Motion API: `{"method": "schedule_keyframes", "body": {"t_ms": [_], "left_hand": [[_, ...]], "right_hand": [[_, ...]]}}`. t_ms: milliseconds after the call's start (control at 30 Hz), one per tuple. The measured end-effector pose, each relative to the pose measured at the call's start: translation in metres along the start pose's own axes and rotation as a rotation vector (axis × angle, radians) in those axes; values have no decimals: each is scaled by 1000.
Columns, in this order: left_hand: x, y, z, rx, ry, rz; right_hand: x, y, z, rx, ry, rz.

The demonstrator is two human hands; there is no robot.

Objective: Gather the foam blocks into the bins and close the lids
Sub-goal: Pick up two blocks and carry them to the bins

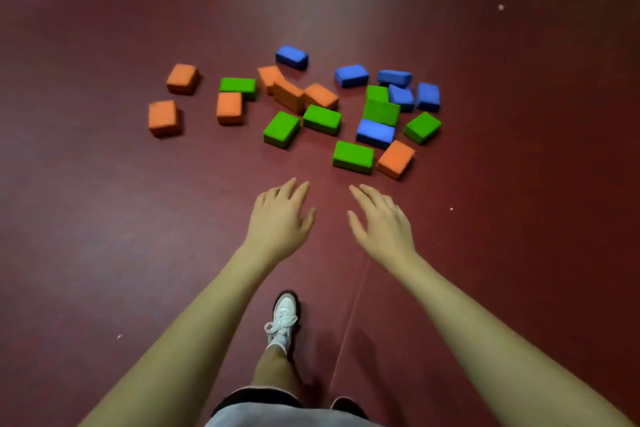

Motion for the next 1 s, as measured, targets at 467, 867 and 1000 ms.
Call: {"method": "schedule_keyframes", "body": {"t_ms": [467,867,1000], "left_hand": [[10,290,113,290,18,-38],[52,468,246,362,53,-42],[71,522,302,342,42,-33]], "right_hand": [[-5,177,184,297,-97,-10],[-9,281,369,348,-96,-105],[-17,314,445,316,-79,-87]]}}
Point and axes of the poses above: each hand's wrist, its own y-axis towards the middle knuckle, its own x-axis out of the palm, z = x × y, the point moved 4 cm from there along y, towards the middle knuckle, and after that the axes turned 12 degrees about -x, right-handed, at the moved point
